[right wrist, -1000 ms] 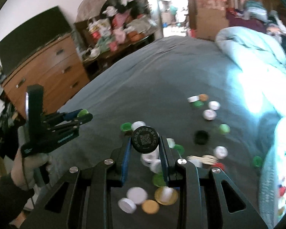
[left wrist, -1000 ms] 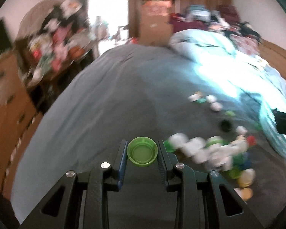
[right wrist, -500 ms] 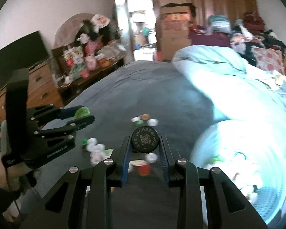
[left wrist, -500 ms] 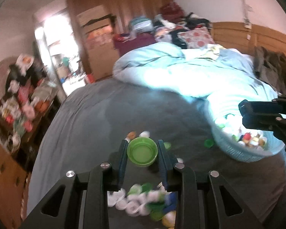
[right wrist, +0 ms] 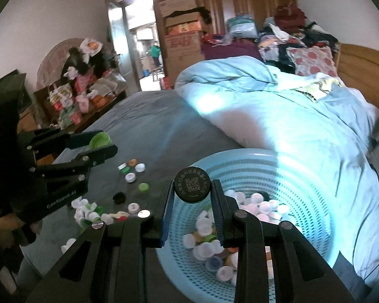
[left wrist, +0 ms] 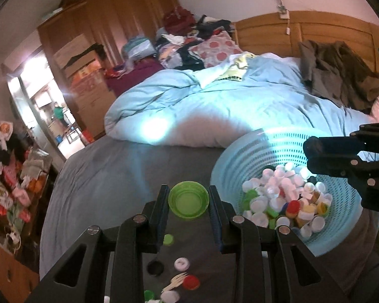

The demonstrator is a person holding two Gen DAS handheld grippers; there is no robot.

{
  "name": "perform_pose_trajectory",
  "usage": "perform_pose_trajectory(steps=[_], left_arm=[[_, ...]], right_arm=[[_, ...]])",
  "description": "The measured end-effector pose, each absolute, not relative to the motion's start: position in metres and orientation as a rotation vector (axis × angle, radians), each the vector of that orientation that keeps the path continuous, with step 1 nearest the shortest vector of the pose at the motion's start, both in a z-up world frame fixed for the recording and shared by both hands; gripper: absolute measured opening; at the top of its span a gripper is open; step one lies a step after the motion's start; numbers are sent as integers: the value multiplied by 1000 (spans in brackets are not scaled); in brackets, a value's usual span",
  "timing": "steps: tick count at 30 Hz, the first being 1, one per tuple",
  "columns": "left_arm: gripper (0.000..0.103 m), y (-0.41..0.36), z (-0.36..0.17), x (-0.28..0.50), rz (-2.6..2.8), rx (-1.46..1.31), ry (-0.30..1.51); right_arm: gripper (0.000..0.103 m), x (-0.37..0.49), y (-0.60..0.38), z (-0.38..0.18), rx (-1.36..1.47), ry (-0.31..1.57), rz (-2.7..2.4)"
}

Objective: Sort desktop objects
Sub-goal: 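Carry the green and black caps over the blue basket and release them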

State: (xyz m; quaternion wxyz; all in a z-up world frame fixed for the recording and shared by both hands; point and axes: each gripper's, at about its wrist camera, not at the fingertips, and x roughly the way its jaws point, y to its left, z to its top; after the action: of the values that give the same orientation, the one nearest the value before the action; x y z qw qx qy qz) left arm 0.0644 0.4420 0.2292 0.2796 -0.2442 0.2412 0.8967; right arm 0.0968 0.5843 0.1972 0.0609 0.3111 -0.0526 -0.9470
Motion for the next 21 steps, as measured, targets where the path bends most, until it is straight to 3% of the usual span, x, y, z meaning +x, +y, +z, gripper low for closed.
perform_pose_trajectory(steps=[21], left_arm=[[32, 501, 215, 63, 2336, -670, 731]], right_arm=[[25, 103, 618, 187, 942, -246, -2879]])
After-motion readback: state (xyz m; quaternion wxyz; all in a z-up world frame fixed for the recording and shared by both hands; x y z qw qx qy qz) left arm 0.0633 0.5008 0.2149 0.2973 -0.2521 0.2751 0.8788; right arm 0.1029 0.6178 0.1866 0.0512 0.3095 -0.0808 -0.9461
